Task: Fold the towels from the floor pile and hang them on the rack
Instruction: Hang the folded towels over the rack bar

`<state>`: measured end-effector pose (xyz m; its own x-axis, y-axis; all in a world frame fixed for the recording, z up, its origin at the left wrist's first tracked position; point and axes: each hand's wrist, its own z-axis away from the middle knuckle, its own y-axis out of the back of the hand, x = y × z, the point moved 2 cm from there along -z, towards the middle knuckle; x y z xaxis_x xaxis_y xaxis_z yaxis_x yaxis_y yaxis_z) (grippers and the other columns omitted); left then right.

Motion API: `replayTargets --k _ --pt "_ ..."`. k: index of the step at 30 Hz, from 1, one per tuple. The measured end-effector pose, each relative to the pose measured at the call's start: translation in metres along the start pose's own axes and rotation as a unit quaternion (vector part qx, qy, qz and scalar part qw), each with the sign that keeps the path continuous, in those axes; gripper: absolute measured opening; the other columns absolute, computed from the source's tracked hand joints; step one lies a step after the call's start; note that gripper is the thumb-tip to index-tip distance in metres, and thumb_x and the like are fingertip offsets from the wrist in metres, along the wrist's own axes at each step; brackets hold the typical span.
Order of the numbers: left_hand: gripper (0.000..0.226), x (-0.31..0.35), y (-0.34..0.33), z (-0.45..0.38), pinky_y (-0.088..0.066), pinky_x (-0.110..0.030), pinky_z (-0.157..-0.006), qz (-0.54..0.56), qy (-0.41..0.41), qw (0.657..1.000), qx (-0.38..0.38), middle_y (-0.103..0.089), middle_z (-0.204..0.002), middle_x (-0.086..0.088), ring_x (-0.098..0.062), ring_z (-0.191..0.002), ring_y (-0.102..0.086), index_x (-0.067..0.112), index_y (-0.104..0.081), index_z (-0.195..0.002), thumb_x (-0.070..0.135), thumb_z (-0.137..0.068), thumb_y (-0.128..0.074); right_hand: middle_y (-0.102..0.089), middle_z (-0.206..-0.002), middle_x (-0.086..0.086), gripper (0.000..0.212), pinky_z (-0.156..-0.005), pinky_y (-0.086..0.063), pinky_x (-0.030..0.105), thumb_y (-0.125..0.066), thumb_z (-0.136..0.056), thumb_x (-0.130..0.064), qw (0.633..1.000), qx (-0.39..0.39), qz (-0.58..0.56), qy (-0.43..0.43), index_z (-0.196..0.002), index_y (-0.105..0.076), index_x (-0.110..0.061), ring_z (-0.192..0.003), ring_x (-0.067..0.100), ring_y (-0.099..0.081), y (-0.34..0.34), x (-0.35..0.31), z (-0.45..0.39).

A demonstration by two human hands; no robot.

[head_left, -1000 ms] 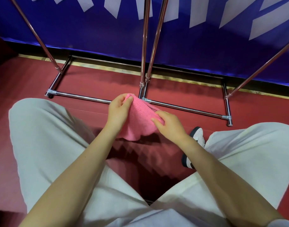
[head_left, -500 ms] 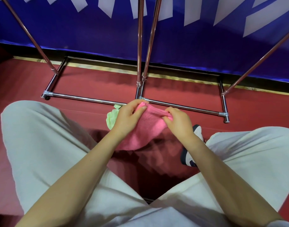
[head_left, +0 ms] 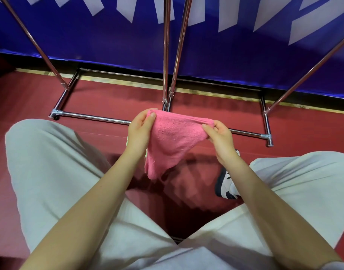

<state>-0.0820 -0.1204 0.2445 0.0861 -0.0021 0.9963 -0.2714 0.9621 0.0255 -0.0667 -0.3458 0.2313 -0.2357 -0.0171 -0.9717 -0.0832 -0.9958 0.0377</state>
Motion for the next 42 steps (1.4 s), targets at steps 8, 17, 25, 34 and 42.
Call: replayTargets --k 8,17,25,34,42 --pt "0.019 -0.010 0.000 -0.003 -0.046 -0.039 -0.099 0.062 0.089 0.993 0.036 -0.069 -0.097 0.007 -0.011 -0.098 -0.059 0.028 -0.072 -0.090 0.024 -0.095 -0.054 -0.044 -0.072 0.002 0.013 -0.060 -0.031 0.027 -0.060 -0.092 -0.019 0.992 0.027 0.112 0.050 -0.087 -0.055 -0.008 -0.067 0.011 -0.039 -0.008 0.005 0.001" --pt "0.037 -0.020 0.000 -0.004 -0.048 -0.042 -0.093 0.026 0.170 0.982 0.083 -0.066 -0.086 0.015 -0.014 -0.086 -0.060 0.032 -0.072 -0.098 0.054 -0.072 -0.060 -0.035 -0.065 -0.007 0.022 -0.051 -0.027 0.018 -0.060 -0.092 -0.018 0.990 0.068 0.113 0.059 -0.076 -0.044 -0.016 -0.058 0.005 -0.030 -0.021 0.004 0.005" --pt "0.015 -0.021 -0.016 0.004 -0.049 -0.041 -0.092 0.081 0.209 0.971 0.085 -0.066 -0.083 0.007 -0.015 -0.083 -0.057 0.035 -0.073 -0.085 0.042 -0.079 -0.061 -0.030 -0.063 -0.008 0.029 -0.051 -0.027 0.020 -0.061 -0.089 -0.020 0.990 0.080 0.104 0.042 -0.072 -0.038 -0.015 -0.054 0.003 -0.025 -0.044 0.006 0.012" --pt "0.013 -0.005 -0.041 0.017 -0.046 -0.008 -0.057 0.056 0.172 0.981 0.071 -0.063 -0.080 0.008 -0.004 -0.071 -0.058 0.019 -0.065 -0.097 0.020 -0.098 -0.052 -0.046 -0.064 -0.004 0.026 -0.056 -0.036 0.014 -0.060 -0.090 -0.009 0.997 0.017 0.038 0.060 -0.070 -0.049 -0.022 -0.056 -0.003 -0.041 -0.076 -0.004 0.023" --pt "0.020 0.003 -0.045 0.012 -0.050 -0.020 -0.065 0.147 0.166 0.974 0.054 -0.066 -0.087 -0.005 -0.012 -0.074 -0.060 0.008 -0.066 -0.103 0.013 -0.100 -0.047 -0.057 -0.063 -0.009 0.027 -0.058 -0.044 0.021 -0.046 -0.096 -0.008 0.995 -0.032 0.042 0.085 -0.079 -0.060 -0.021 -0.057 0.003 -0.052 -0.085 -0.011 0.017"
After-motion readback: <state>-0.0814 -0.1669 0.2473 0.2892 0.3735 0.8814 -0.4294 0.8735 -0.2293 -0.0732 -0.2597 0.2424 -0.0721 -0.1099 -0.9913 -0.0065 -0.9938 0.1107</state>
